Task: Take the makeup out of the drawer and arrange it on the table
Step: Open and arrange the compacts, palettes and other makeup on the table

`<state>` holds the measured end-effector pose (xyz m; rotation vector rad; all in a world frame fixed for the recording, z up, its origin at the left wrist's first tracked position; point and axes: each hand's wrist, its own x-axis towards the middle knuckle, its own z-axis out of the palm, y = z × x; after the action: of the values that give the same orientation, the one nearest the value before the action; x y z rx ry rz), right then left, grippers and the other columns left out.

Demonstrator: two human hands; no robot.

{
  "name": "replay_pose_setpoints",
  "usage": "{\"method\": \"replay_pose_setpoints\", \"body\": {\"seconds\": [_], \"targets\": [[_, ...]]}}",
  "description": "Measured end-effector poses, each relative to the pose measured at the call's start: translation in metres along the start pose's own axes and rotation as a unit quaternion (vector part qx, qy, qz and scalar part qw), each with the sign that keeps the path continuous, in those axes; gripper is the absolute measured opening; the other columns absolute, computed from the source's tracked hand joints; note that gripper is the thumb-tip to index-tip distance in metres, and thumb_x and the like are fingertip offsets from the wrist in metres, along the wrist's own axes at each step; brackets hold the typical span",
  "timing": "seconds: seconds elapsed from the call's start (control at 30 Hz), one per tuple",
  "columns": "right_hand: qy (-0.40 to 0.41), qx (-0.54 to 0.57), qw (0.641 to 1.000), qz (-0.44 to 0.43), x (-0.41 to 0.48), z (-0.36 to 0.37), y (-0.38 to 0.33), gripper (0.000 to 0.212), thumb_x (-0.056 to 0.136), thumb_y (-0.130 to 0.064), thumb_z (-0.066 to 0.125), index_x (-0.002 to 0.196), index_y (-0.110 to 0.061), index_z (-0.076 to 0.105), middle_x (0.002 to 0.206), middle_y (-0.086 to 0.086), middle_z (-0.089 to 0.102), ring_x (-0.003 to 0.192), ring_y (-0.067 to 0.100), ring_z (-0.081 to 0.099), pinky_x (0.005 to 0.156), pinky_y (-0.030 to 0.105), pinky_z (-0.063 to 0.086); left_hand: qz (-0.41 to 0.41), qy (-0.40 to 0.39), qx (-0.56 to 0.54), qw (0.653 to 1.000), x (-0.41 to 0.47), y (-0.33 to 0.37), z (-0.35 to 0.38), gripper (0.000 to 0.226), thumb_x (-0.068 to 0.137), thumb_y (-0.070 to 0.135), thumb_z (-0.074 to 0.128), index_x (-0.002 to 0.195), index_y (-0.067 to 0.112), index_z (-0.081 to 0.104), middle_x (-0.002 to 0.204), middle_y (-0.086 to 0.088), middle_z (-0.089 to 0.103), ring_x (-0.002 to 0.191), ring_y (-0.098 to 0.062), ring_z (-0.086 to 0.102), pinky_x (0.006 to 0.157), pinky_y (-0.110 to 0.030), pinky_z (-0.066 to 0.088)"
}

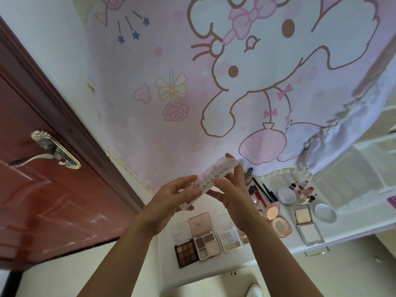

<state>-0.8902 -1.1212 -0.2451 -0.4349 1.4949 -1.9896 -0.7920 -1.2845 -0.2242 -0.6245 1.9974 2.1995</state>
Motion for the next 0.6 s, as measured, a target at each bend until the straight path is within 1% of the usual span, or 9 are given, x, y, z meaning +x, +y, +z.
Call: {"method": "replay_pose_setpoints", "body": {"seconds": [0.07,0.13,0.17,0.23,0.3,0.4,0.47,0.53,0.6], "targets": [[-0.002,-0.014,1.0,0.004,-0.001,-0.002,-0.001,0.085,0.067,-0.036,0.076,0.139,-0.048,0.034,0.136,0.01,0.046,0.121,0.03,0.06,0.099,0.048,0.055,0.015,0.006,0.024,1.0,0.0,0.001,-0.002,0.072,0.06,0.056,0.08,0.127,0.035,0.064,0.125,0.005,0.066,0.109,-0.018,0.065,0.081,-0.029,0.056],[-0.008,-0.091,0.996,0.005,-0.002,-0.005,-0.008,0.084,0.066,-0.037,0.079,0.137,-0.046,0.035,0.138,0.008,0.044,0.122,0.026,0.059,0.1,0.044,0.054,0.026,0.005,0.042,0.999,-0.003,0.005,-0.005,0.062,0.06,0.056,0.078,0.119,0.039,0.067,0.12,0.008,0.069,0.105,-0.016,0.066,0.078,-0.025,0.055],[-0.014,-0.152,0.988,-0.005,-0.001,-0.009,-0.011,0.08,0.066,-0.039,0.08,0.134,-0.049,0.038,0.141,0.006,0.042,0.125,0.024,0.056,0.102,0.043,0.053,0.026,0.005,0.056,0.998,-0.004,0.006,-0.007,0.062,0.059,0.057,0.077,0.117,0.039,0.067,0.118,0.009,0.069,0.102,-0.015,0.066,0.077,-0.023,0.054],[-0.043,-0.261,0.964,-0.037,0.002,-0.019,-0.019,0.068,0.066,-0.047,0.081,0.126,-0.053,0.05,0.15,-0.007,0.039,0.131,0.02,0.051,0.106,0.042,0.05,0.016,0.001,0.091,0.996,-0.005,0.009,-0.014,0.069,0.057,0.059,0.077,0.12,0.036,0.064,0.121,0.008,0.066,0.1,-0.015,0.066,0.077,-0.021,0.053],[-0.071,-0.315,0.946,-0.034,0.005,-0.027,-0.026,0.053,0.066,-0.059,0.081,0.116,-0.051,0.064,0.143,-0.017,0.052,0.124,0.013,0.059,0.104,0.039,0.052,0.007,-0.015,0.093,0.996,-0.004,0.011,-0.023,0.076,0.056,0.059,0.08,0.124,0.032,0.062,0.125,0.003,0.062,0.106,-0.017,0.064,0.082,-0.024,0.053],[-0.057,-0.315,0.947,-0.024,0.003,-0.028,-0.031,0.041,0.071,-0.059,0.08,0.107,-0.041,0.074,0.114,-0.02,0.072,0.103,0.002,0.07,0.089,0.026,0.058,0.017,-0.014,0.004,1.0,-0.004,0.01,-0.032,0.087,0.051,0.057,0.088,0.129,0.029,0.059,0.128,-0.006,0.059,0.11,-0.021,0.063,0.089,-0.03,0.051],[-0.042,-0.296,0.954,-0.02,-0.001,-0.023,-0.031,0.042,0.072,-0.054,0.078,0.109,-0.036,0.075,0.098,-0.024,0.075,0.092,-0.001,0.071,0.076,0.016,0.055,0.032,0.005,-0.005,0.999,-0.003,0.007,-0.029,0.086,0.052,0.052,0.087,0.129,0.028,0.058,0.13,-0.007,0.054,0.113,-0.024,0.059,0.092,-0.032,0.049],[-0.036,-0.302,0.953,-0.013,-0.004,-0.017,-0.027,0.045,0.072,-0.061,0.074,0.111,-0.038,0.074,0.096,-0.025,0.074,0.089,-0.002,0.071,0.074,0.014,0.053,0.048,0.043,-0.022,0.998,-0.001,0.005,-0.022,0.078,0.057,0.048,0.08,0.127,0.024,0.057,0.13,-0.006,0.052,0.11,-0.021,0.056,0.093,-0.034,0.048],[-0.043,-0.329,0.943,-0.005,-0.004,-0.015,-0.022,0.05,0.072,-0.074,0.069,0.11,-0.041,0.072,0.103,-0.024,0.072,0.097,-0.004,0.067,0.081,0.019,0.052,0.059,0.078,-0.064,0.993,0.001,0.004,-0.016,0.074,0.058,0.048,0.076,0.123,0.019,0.057,0.122,-0.005,0.054,0.101,-0.019,0.055,0.091,-0.034,0.045]]}}
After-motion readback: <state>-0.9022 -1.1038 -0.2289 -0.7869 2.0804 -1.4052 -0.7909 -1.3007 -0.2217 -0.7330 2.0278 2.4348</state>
